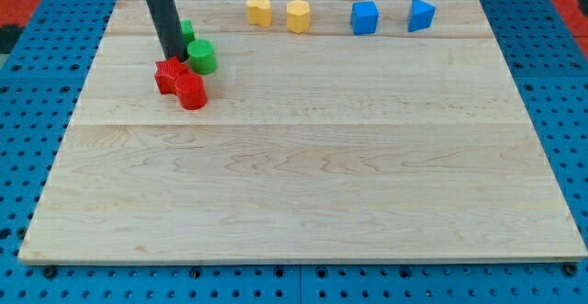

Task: Separate the green circle from the group of blocks

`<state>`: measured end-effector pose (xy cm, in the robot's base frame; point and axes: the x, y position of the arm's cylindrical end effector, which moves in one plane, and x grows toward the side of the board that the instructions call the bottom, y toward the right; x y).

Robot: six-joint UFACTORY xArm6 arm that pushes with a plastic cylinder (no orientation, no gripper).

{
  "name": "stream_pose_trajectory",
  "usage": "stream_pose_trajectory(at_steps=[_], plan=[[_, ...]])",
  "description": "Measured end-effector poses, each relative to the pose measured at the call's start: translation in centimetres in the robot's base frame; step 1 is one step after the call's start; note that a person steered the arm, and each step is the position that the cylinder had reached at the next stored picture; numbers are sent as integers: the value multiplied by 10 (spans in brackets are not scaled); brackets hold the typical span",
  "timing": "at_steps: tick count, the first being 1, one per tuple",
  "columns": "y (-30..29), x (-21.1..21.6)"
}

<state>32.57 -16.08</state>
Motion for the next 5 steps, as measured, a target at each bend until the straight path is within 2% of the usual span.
stream_pose_trajectory(at_steps=[1,3,5], plan=[[43,0],[199,7],[205,9]])
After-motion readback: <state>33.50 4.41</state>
